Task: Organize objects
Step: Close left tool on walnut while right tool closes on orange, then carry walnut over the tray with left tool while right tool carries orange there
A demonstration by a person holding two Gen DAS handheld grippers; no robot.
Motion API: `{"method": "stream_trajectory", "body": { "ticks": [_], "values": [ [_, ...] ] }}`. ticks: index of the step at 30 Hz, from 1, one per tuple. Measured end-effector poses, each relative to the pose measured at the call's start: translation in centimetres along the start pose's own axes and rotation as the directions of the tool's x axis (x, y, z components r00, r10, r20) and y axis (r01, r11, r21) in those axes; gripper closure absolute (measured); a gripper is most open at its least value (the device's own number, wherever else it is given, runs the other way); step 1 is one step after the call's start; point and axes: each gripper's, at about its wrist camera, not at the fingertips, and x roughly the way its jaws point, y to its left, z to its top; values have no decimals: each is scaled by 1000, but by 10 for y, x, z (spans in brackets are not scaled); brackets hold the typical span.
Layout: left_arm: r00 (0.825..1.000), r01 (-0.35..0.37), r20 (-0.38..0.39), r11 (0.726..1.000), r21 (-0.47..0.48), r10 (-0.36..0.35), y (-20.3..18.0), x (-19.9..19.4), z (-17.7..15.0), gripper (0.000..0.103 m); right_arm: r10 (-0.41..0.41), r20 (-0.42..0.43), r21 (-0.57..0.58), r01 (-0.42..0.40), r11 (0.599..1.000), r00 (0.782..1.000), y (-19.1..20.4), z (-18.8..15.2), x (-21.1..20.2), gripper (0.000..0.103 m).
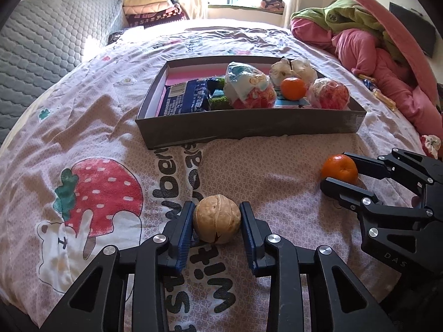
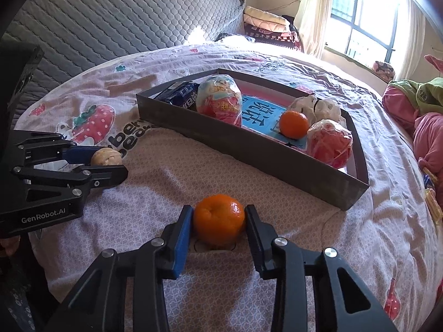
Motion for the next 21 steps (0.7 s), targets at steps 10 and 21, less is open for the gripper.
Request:
{"method": "stream_trajectory", "body": {
  "ticks": [10, 21],
  "values": [
    [995, -1, 99, 1000, -3, 2, -6, -34, 25, 70, -1, 139, 87, -11, 996, 990, -21, 12, -33, 65],
    [985, -10, 172, 1000, -4, 11, -10, -49, 59, 70, -14, 224, 112, -12, 994, 975, -35, 28, -54, 65]
  ]
}}
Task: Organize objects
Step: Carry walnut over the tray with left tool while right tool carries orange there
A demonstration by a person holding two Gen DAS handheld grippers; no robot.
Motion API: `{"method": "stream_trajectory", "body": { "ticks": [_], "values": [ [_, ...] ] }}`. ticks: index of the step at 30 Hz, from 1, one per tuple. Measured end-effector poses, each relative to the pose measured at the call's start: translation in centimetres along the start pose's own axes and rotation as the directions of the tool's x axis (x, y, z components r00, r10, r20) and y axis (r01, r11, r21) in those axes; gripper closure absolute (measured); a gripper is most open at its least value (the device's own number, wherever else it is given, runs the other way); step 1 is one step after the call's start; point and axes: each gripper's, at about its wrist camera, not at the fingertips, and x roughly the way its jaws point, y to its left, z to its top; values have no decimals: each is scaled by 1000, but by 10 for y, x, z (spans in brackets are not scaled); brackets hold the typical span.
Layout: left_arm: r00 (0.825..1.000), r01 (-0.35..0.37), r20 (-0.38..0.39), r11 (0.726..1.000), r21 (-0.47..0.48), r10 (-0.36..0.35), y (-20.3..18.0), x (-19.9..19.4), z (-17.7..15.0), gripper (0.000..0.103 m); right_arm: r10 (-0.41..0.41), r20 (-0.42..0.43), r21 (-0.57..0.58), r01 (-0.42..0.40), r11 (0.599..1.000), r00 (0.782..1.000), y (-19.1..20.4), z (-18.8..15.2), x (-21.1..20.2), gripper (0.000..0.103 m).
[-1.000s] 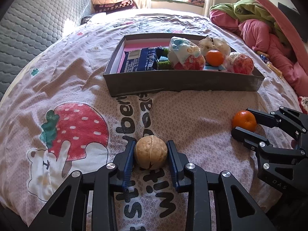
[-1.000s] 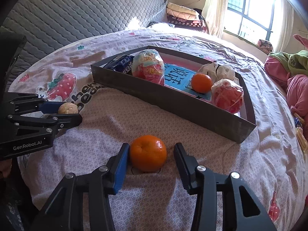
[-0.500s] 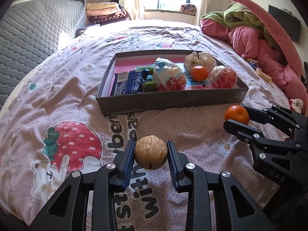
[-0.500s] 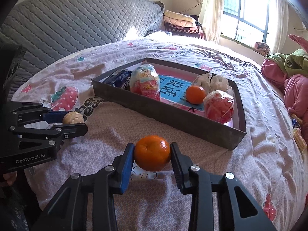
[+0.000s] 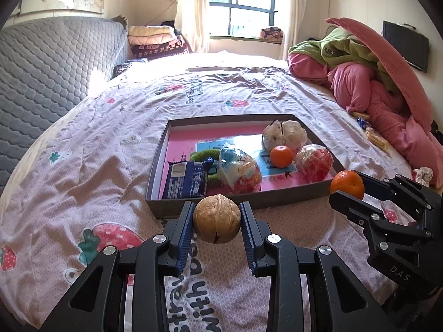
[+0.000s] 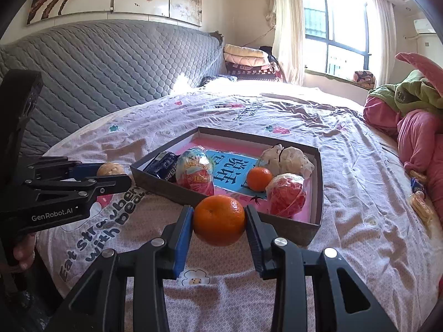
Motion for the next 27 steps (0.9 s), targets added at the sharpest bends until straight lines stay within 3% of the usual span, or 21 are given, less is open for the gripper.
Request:
{"method": "stream_trajectory", "body": {
  "ticks": [27],
  "values": [
    [993, -15, 116, 1000, 25, 12, -4, 7, 79, 70, -51, 128, 18, 49, 999, 991, -29, 60, -10, 65]
  ]
}}
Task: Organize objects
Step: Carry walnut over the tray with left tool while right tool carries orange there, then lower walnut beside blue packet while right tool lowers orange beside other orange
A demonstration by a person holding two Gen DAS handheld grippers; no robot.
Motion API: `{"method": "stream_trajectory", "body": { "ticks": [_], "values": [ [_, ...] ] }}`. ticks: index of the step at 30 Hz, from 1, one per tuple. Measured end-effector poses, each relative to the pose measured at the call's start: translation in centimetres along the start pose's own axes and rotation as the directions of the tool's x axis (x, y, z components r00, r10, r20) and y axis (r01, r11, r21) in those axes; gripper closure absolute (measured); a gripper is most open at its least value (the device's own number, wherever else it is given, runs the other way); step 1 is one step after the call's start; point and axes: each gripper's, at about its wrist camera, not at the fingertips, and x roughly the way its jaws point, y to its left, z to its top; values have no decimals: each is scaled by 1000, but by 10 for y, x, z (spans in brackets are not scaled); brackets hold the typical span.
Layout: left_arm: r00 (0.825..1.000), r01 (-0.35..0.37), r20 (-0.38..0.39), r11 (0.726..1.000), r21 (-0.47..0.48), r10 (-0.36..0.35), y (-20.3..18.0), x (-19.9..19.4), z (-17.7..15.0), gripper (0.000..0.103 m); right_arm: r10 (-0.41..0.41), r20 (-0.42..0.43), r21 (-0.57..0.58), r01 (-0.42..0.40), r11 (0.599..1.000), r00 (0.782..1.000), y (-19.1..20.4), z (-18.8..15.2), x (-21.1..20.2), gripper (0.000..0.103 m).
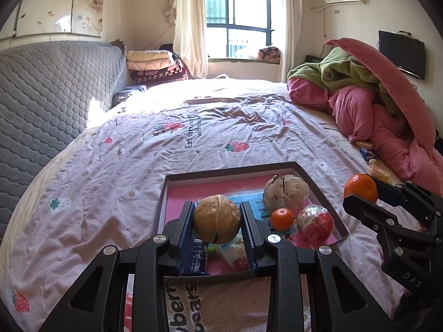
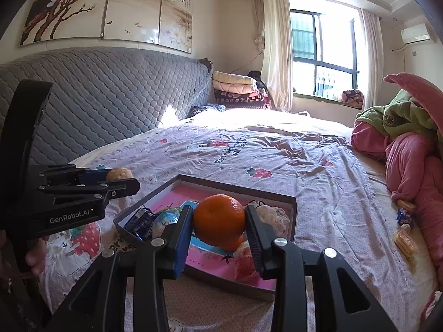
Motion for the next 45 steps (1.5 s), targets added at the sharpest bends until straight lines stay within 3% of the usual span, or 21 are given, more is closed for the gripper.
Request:
{"method": "stream_trajectory", "body": {
  "ticks": [8, 25, 45],
  "values": [
    [999, -27, -38, 999, -28, 26, 23, 24, 4, 70, 3, -5, -6, -3, 1000, 1000, -3, 11, 18, 65],
    [987, -61, -155, 994, -90, 46, 63, 80, -51, 70, 31, -143, -42, -37, 998, 989, 13, -27, 65, 65],
    [987, -25, -163, 995, -98, 9, 66, 106, -56, 69, 32, -215, -27, -38, 999, 976, 13, -45, 88, 65]
  ]
}}
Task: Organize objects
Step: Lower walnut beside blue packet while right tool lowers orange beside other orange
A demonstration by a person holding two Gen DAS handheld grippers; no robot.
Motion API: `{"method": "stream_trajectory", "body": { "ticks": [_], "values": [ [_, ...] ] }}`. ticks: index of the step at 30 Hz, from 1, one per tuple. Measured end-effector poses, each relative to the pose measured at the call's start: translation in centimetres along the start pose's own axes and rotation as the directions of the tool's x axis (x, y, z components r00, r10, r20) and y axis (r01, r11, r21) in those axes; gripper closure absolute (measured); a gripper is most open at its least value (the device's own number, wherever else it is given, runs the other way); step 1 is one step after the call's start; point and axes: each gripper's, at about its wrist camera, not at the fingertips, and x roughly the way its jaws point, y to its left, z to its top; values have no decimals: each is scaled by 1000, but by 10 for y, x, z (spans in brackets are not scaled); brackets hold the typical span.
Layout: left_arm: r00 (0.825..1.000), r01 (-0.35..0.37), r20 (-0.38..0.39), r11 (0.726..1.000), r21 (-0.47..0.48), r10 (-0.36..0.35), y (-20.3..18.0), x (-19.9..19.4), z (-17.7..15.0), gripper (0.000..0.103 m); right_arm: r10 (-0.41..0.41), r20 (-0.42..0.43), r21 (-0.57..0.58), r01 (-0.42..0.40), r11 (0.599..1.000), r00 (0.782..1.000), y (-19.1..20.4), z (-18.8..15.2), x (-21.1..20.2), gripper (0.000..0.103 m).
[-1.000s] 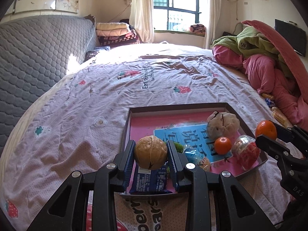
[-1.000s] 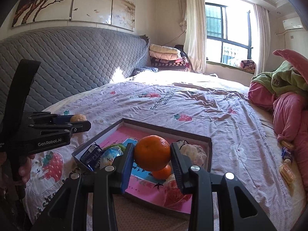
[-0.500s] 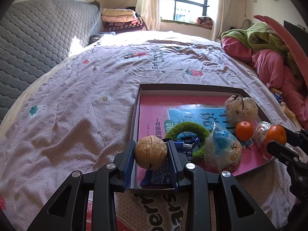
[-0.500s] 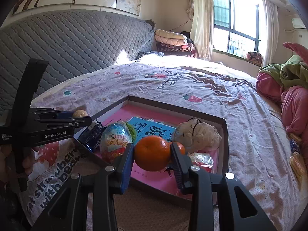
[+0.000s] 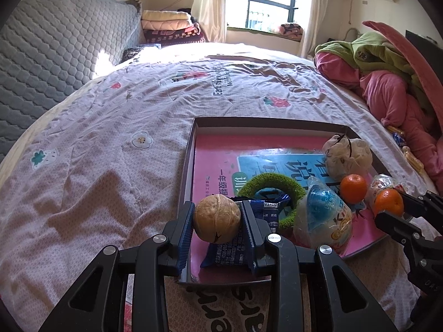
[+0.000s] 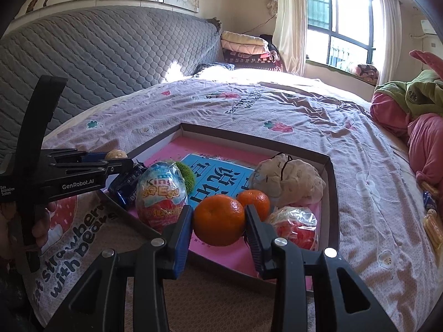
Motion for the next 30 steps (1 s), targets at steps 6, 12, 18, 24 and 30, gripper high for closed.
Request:
{"method": "stream_trajectory", "body": {
  "ticks": [6, 12, 18, 24, 30],
  "values": [
    [1000, 19, 3, 1000, 10, -19, -4, 5, 3, 69, -7, -19, -3, 7, 1000, 1000, -1, -1, 6, 65],
    [999, 36, 7, 999, 18, -36, -7, 5, 3, 69, -8, -45, -8, 7, 1000, 999, 0, -5, 12, 65],
    [998, 57, -6, 998, 8, -57, -5, 2, -2, 69, -8, -70, 10, 9, 1000, 997, -3, -10, 16, 65],
    [995, 87, -40, 996, -27, -88, 2, -1, -11, 69, 4, -79, 48, 0, 999, 997, -10, -10, 17, 65],
    [994, 97, -50, 995, -31, -98, 3, -4, -19, 69, 15, -88, 80, -8, 997, 996, -14, -11, 17, 65]
  ]
}}
